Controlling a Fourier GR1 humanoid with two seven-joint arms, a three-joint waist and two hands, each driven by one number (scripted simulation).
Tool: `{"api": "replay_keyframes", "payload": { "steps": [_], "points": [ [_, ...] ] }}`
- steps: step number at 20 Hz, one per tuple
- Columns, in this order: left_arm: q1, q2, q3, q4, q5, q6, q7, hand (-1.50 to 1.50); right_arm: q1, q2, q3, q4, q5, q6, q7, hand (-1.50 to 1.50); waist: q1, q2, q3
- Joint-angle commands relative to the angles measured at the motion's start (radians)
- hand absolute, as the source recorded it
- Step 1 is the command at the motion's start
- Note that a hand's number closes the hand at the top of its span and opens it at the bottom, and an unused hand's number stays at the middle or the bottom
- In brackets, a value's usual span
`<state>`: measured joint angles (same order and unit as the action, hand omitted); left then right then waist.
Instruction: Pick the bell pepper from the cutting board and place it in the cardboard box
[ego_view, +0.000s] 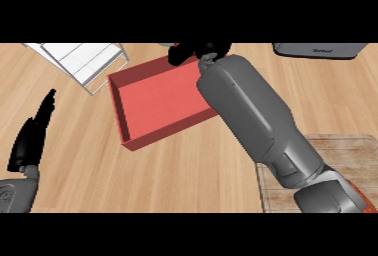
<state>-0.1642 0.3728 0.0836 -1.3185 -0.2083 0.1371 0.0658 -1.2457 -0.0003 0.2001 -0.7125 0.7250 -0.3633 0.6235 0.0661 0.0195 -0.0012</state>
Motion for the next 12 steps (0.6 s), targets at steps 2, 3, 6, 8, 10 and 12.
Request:
{"api": "replay_keyframes", "payload": {
  "steps": [2, 3, 6, 8, 10, 12],
  "points": [
    [-0.007, -0.005, -0.007, 0.0, -0.005, -0.007, -0.023, 0.0, -0.098, 0.0, 0.0, 0.242, -0.022, -0.064, -0.017, 1.5, 0.032, 0.01, -0.001],
    [-0.017, -0.004, -0.016, -0.014, -0.014, -0.01, 0.033, 0.0, -0.06, 0.0, 0.018, 0.251, -0.042, -0.138, -0.036, 1.5, 0.019, 0.004, 0.0],
    [-0.035, -0.025, -0.024, 0.024, -0.026, 0.007, -0.016, 0.0, -0.063, 0.0, -0.048, 0.312, -0.115, -0.145, -0.056, -1.5, 0.033, 0.016, 0.0],
    [-0.044, -0.006, -0.006, 0.025, 0.0, -0.023, -0.036, 0.0, -0.061, 0.0, -0.048, 0.323, -0.181, -0.156, -0.045, -1.5, 0.058, 0.016, -0.001],
    [-0.063, -0.011, -0.006, 0.038, -0.007, -0.015, -0.011, 0.0, -0.078, 0.0, -0.079, 0.363, -0.197, -0.163, -0.088, -1.5, 0.047, 0.02, 0.0],
    [-0.053, -0.019, -0.032, 0.014, -0.019, -0.023, -0.009, 0.0, -0.079, 0.0, -0.063, 0.382, -0.211, -0.196, -0.116, -1.5, 0.072, 0.023, 0.0]
  ]
}}
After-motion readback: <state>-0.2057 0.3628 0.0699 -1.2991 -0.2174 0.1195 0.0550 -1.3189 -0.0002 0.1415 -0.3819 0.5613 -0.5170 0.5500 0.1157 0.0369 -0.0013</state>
